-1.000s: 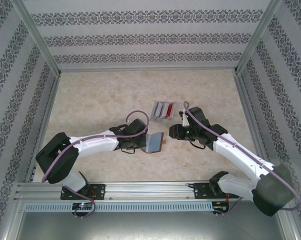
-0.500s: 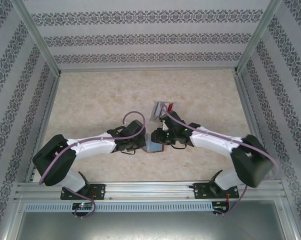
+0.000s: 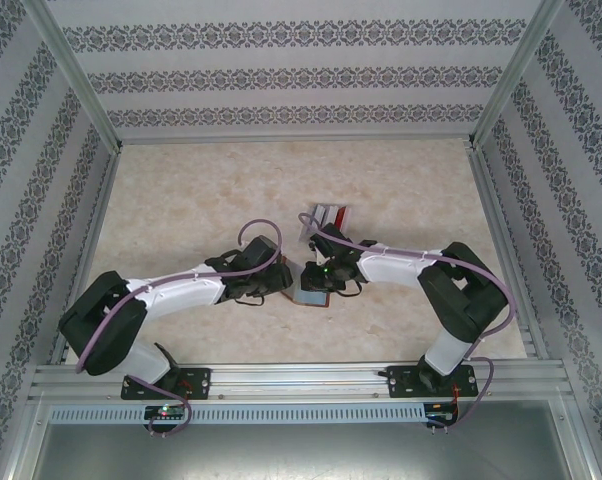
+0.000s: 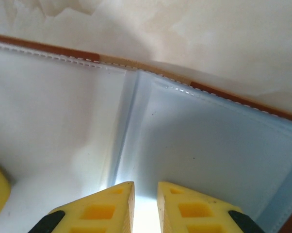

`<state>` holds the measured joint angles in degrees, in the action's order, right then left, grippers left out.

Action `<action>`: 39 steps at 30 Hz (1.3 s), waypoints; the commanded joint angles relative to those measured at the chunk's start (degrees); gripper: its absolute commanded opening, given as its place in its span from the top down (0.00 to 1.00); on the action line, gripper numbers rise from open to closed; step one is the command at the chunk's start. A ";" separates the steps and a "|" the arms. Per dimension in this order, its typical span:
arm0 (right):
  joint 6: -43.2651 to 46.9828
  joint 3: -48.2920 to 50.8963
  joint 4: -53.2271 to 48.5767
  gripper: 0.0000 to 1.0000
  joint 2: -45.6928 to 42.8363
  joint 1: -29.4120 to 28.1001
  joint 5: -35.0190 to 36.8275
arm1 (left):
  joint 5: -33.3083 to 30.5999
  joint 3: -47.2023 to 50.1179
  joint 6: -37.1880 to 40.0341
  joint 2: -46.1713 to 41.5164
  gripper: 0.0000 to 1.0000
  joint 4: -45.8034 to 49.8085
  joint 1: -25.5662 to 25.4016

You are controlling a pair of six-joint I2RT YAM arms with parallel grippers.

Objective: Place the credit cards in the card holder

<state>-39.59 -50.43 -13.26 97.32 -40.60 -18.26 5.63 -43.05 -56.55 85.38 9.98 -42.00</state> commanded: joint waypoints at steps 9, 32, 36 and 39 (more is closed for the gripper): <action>10.63 -3.72 -9.70 0.77 2.56 1.95 6.91 | 2.26 2.51 6.36 1.55 0.70 1.75 3.68; 10.27 -8.82 -14.23 0.64 -5.96 1.45 12.08 | 5.29 -0.26 10.29 -0.07 0.54 4.26 4.96; 9.59 -12.42 -18.50 0.55 -1.59 -2.61 13.96 | 3.46 -1.41 11.36 -2.13 0.48 7.27 6.52; 8.53 -13.15 -18.28 0.44 0.95 -5.24 15.54 | 3.69 -1.42 11.38 -3.65 0.47 8.59 8.76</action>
<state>-29.80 -62.43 -28.10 95.68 -43.42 -5.61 11.09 -43.42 -46.74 83.81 14.24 -35.35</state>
